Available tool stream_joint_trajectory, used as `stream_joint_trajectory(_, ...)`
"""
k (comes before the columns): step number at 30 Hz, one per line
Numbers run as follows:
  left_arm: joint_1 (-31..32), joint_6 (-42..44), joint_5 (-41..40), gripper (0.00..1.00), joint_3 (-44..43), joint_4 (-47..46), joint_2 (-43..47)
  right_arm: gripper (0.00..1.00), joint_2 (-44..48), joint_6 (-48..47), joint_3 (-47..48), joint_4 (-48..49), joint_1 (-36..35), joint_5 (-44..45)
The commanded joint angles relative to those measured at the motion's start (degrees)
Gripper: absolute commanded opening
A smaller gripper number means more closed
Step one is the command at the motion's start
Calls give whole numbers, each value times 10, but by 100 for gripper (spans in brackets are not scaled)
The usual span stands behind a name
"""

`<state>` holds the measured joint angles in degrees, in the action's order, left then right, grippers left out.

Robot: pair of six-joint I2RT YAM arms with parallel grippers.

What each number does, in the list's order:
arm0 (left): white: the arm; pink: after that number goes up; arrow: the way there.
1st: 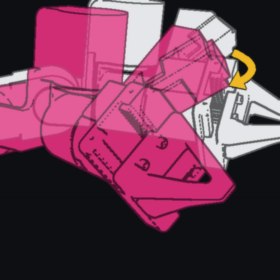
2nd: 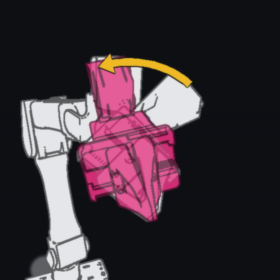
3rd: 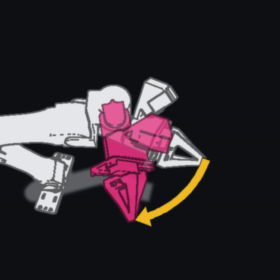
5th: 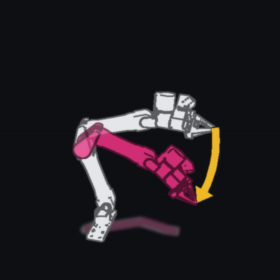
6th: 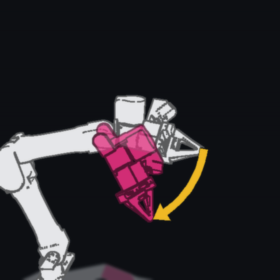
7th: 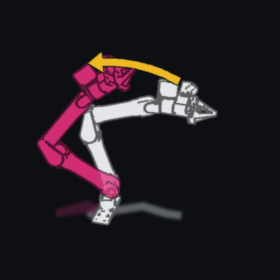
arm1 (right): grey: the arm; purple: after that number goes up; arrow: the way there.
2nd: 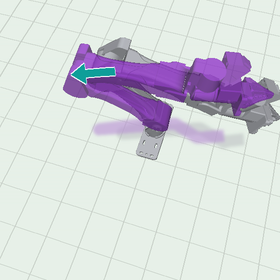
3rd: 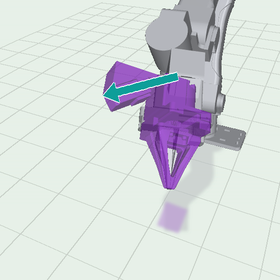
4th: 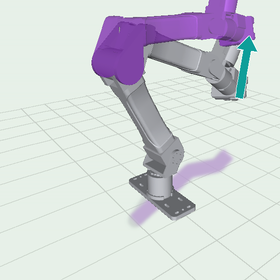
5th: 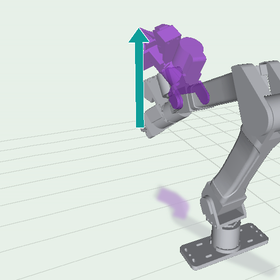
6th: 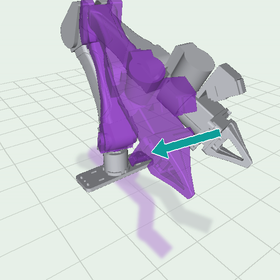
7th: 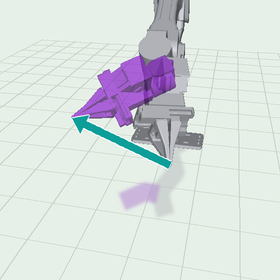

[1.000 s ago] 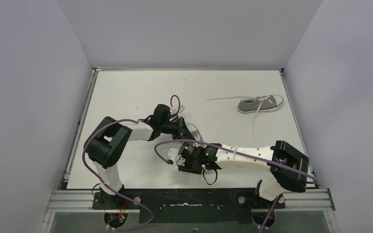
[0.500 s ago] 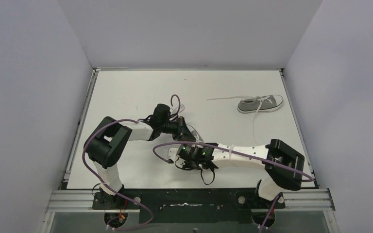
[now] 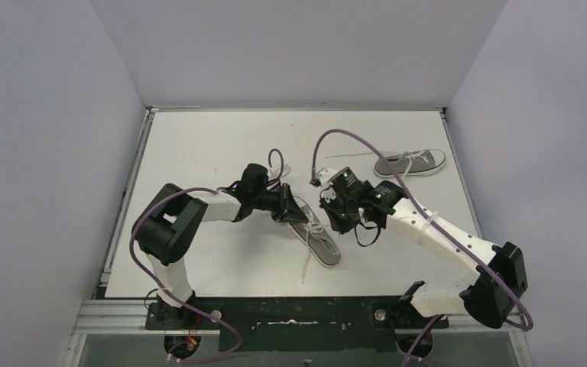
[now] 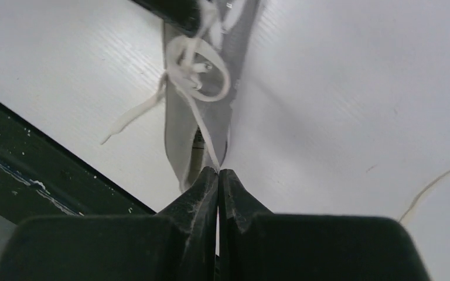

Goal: Tie the shoes
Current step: Wrap the shoelace around the shoelace.

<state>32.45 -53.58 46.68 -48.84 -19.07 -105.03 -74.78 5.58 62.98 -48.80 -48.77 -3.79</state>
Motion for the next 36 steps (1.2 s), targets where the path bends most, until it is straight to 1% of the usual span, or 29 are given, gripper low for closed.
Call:
stream_joint_trajectory(1,-5,5,-9,0,-9,-13,13,0,3,52,-32,-26,130,-125)
stream_joint_trajectory(7,-1,-13,-26,0,12,-28,29,0,-46,95,-80,-37,290,-227)
stream_joint_trajectory(9,0,-19,-31,0,18,-33,32,0,-52,116,-101,-23,327,-244)
stream_joint_trajectory(11,3,-25,-36,0,25,-39,34,0,-72,135,-120,0,348,-287)
stream_joint_trajectory(15,8,-42,-44,0,41,-51,49,0,-108,202,-155,70,335,-347)
stream_joint_trajectory(17,11,-44,-52,0,48,-48,62,0,-117,221,-177,102,324,-357)
stream_joint_trajectory(20,15,-53,-61,0,60,-48,76,0,-128,226,-193,115,317,-336)
stream_joint_trajectory(25,28,-83,-80,0,87,-81,93,0,-117,254,-220,134,328,-274)
stream_joint_trajectory(27,32,-87,-90,0,97,-82,100,0,-108,292,-241,166,327,-266)
stream_joint_trajectory(29,36,-94,-101,0,108,-87,105,0,-101,346,-271,226,318,-288)
stream_joint_trajectory(32,38,-117,-114,0,131,-121,104,0,-83,433,-313,316,295,-302)
stream_joint_trajectory(34,39,-134,-124,0,150,-142,106,0,-69,474,-336,344,287,-291)
stream_joint_trajectory(36,39,-147,-137,0,168,-158,112,0,-46,494,-352,347,287,-270)
